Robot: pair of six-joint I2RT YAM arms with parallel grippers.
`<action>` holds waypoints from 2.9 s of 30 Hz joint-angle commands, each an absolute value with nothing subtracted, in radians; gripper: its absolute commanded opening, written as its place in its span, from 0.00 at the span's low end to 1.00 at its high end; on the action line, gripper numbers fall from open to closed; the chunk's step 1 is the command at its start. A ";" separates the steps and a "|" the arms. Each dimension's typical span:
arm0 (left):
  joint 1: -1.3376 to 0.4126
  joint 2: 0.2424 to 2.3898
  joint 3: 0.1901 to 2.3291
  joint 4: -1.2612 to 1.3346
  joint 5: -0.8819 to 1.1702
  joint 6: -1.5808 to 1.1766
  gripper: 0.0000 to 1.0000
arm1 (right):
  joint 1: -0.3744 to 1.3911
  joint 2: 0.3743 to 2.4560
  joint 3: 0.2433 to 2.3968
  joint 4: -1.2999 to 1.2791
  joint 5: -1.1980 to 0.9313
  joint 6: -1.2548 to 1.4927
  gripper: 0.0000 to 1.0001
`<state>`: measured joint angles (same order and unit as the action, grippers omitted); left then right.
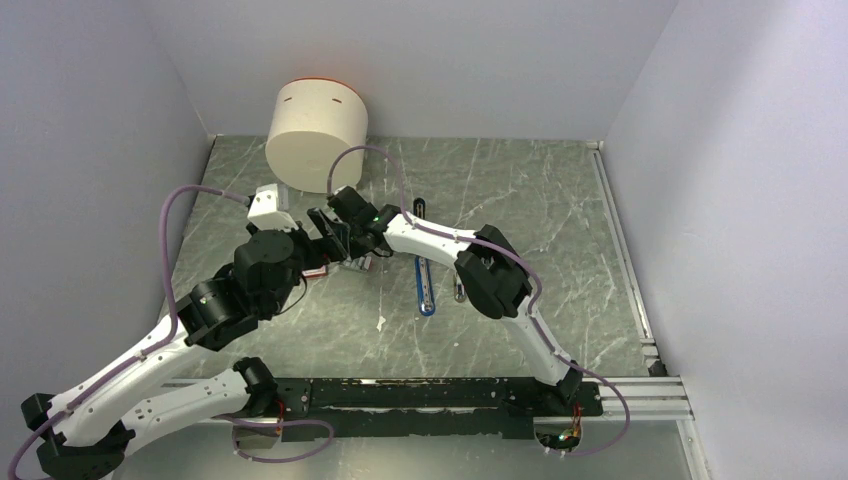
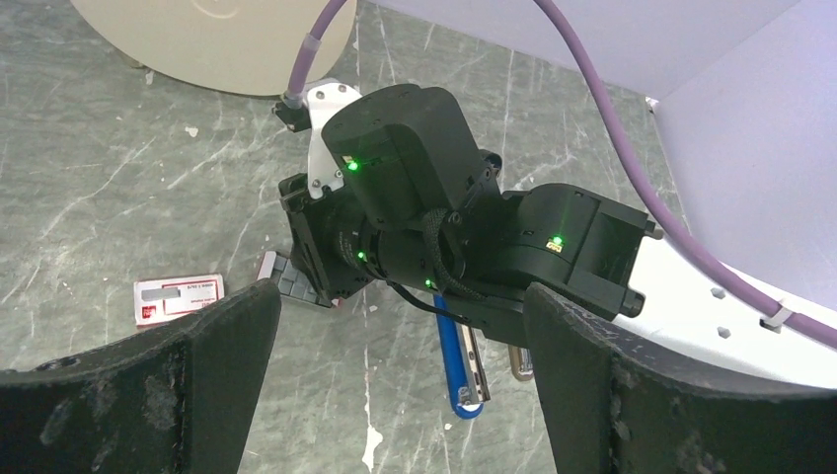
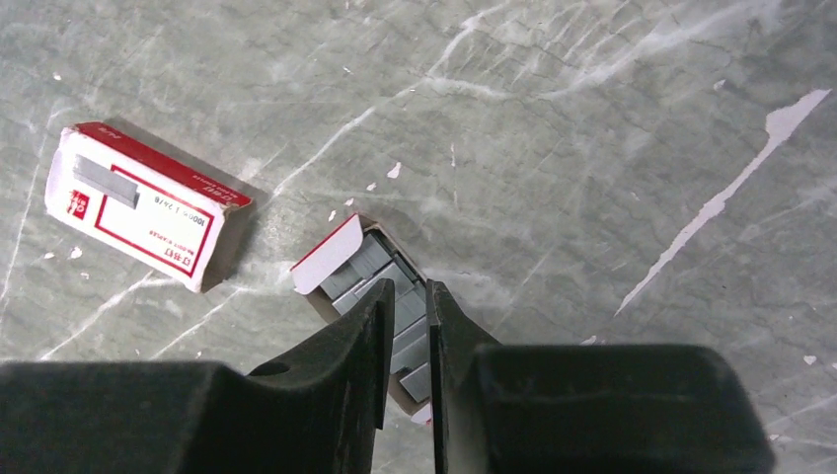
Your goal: Load the staples into the stapler
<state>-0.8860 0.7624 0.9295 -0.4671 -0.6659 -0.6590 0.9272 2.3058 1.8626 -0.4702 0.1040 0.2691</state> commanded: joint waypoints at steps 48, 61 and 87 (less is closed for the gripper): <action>-0.879 0.759 0.916 -0.488 -0.686 -0.652 0.97 | 0.989 2.423 2.036 -0.621 0.253 0.247 0.41; -0.880 0.762 0.916 -0.492 -0.688 -0.652 0.97 | 0.993 2.440 2.045 -0.616 0.223 0.235 0.40; -0.880 0.741 0.933 -0.506 -0.704 -0.648 0.97 | 0.992 2.391 2.060 -0.625 0.235 0.243 0.30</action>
<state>-0.8860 0.7544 0.9207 -0.4938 -0.6712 -0.6586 0.9897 2.4149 2.0369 -0.5953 0.2134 0.2466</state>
